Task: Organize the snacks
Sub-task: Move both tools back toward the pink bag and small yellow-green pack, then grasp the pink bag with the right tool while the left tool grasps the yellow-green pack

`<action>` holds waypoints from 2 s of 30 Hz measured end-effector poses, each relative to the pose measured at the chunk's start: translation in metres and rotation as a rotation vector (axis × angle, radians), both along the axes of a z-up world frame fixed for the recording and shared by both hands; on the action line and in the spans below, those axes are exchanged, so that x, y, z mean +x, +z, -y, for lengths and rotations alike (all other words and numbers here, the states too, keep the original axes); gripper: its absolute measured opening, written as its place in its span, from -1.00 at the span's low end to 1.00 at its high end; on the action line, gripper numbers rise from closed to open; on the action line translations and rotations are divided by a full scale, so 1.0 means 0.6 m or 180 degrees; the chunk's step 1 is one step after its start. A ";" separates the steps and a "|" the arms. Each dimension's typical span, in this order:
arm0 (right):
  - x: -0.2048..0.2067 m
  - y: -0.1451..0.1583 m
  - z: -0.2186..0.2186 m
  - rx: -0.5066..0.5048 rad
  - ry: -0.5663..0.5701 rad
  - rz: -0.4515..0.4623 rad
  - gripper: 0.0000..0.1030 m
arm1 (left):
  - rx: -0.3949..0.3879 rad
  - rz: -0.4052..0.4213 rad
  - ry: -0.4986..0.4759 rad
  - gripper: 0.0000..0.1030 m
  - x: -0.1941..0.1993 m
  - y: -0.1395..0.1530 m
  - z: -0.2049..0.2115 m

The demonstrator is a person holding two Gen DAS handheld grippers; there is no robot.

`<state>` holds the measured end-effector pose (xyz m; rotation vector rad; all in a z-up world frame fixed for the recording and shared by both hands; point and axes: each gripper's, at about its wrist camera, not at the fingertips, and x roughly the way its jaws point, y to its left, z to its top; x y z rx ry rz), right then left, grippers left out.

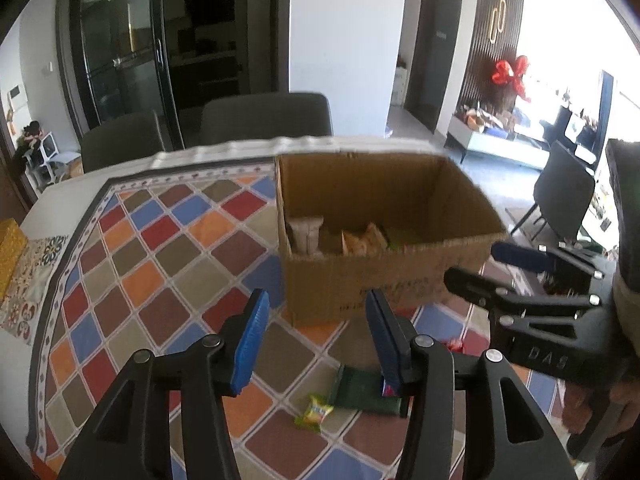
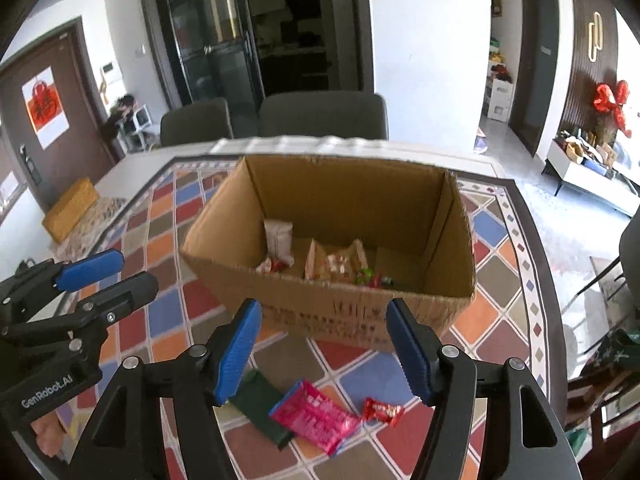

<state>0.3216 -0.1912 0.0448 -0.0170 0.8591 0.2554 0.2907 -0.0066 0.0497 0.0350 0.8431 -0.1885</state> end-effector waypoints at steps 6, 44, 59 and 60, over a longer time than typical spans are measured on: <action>-0.007 -0.022 -0.019 -0.0250 0.0225 -0.0247 0.28 | 0.0030 -0.0229 -0.0040 -0.03 -0.013 -0.031 -0.001; 0.000 -0.238 -0.097 -0.1276 0.1188 -0.1733 0.28 | 0.0548 -0.1443 -0.0489 -0.03 -0.001 -0.227 0.024; 0.012 -0.267 -0.097 -0.1055 0.1249 -0.1870 0.28 | 0.0499 -0.1601 -0.0487 -0.51 0.021 -0.253 0.023; 0.014 -0.268 -0.097 -0.1025 0.1245 -0.1877 0.28 | 0.0470 -0.1616 -0.0488 -0.59 0.021 -0.254 0.023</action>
